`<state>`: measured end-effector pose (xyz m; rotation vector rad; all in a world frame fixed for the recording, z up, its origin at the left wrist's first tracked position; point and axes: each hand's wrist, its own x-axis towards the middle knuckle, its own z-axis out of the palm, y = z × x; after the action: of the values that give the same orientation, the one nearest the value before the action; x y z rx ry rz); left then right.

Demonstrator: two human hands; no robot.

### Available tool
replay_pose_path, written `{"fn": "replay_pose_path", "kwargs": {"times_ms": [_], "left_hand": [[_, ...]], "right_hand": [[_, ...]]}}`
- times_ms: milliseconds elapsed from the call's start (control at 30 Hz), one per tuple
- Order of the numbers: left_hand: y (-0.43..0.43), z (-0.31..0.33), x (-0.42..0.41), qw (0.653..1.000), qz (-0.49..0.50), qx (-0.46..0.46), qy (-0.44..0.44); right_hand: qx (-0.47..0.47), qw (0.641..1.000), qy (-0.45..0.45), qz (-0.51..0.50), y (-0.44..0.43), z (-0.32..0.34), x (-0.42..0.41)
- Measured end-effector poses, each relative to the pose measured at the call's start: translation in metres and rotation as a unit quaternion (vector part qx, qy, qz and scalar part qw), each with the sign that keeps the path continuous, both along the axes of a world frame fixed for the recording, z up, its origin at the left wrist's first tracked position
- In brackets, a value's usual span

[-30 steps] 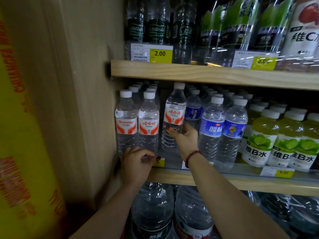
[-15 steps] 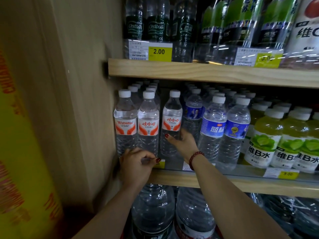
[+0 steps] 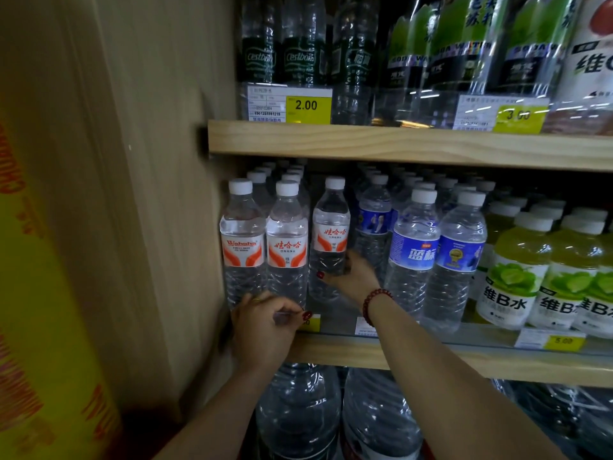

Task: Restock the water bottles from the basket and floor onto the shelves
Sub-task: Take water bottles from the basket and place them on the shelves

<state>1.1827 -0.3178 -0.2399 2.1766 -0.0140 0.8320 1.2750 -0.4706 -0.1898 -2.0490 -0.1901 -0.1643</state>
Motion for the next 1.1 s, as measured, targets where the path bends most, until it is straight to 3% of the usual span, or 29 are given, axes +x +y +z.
{"fn": "replay_pose_path", "kwargs": {"times_ms": [633, 833, 1100], "left_hand": [[0.001, 0.001, 0.000, 1.000, 0.001, 0.020, -0.011], [0.000, 0.000, -0.001, 0.999, 0.007, 0.033, -0.022], [0.002, 0.009, 0.001, 0.998, 0.013, 0.050, 0.034]], "right_hand": [[-0.056, 0.998, 0.004, 0.017, 0.001, 0.008, -0.007], [-0.072, 0.997, -0.019, -0.022, 0.003, 0.003, -0.009], [-0.108, 0.994, -0.010, -0.005, -0.008, 0.002, -0.016]]}}
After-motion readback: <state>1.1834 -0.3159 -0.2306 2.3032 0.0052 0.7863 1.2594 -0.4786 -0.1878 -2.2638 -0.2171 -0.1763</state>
